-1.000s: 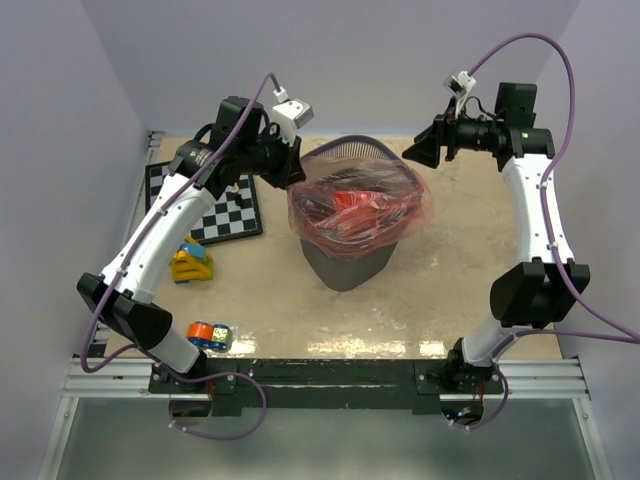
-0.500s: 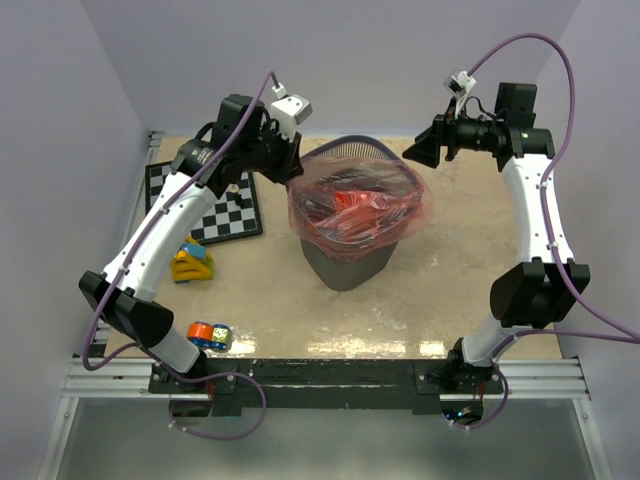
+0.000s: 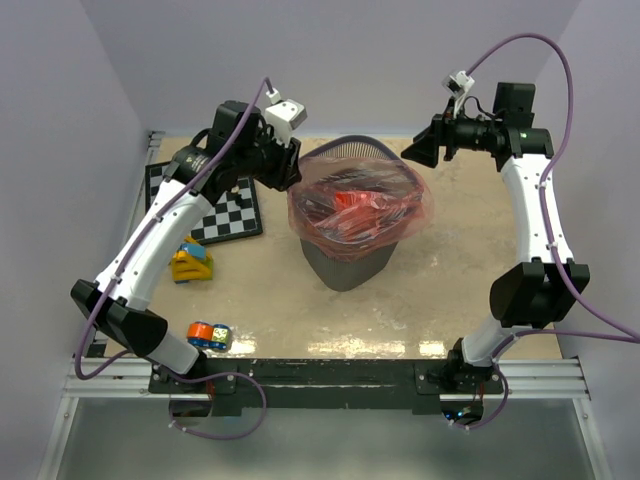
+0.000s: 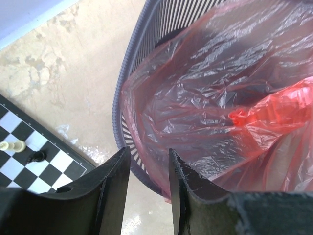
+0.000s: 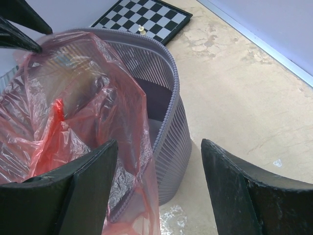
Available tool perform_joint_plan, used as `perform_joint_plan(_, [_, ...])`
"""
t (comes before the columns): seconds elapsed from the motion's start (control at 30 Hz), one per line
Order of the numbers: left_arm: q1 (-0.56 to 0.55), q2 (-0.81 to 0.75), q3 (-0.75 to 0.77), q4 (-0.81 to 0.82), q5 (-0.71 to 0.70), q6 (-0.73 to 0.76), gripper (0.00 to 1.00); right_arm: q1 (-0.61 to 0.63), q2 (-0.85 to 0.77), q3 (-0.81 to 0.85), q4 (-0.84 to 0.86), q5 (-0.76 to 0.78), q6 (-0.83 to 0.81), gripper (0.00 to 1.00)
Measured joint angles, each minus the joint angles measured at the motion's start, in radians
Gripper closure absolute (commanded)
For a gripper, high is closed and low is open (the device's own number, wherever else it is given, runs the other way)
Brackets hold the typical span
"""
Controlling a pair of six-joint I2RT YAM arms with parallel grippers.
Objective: Put the trash bags into the trash bin
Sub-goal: Place the trash bag in the trash bin.
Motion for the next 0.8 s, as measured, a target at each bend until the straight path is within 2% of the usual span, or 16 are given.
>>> perform_joint_plan(0.07, [-0.005, 0.000, -0.018, -0.003, 0.001, -0.001, 0.58, 0.001, 0.000, 0.000, 0.002, 0.000, 0.002, 0.27])
perform_joint_plan(0.13, [-0.012, 0.000, -0.027, 0.000, 0.002, 0.000, 0.64, 0.001, -0.001, 0.000, 0.002, 0.000, 0.005, 0.27])
perform_joint_plan(0.2, [-0.019, 0.000, -0.027, -0.003, 0.003, -0.001, 0.80, 0.001, -0.002, 0.000, 0.002, 0.000, 0.005, 0.27])
perform_joint_plan(0.27, [-0.021, 0.000, -0.027, -0.004, 0.003, -0.004, 1.00, 0.001, -0.002, 0.000, 0.002, 0.000, 0.005, 0.27])
perform_joint_plan(0.6, [-0.015, -0.003, -0.034, 0.067, -0.002, 0.006, 1.00, 0.011, -0.001, 0.003, -0.014, -0.002, -0.032, 0.25])
perform_joint_plan(0.8, [0.048, -0.098, -0.201, 0.237, 0.033, 0.000, 1.00, 0.061, 0.032, 0.090, -0.060, -0.012, -0.099, 0.24])
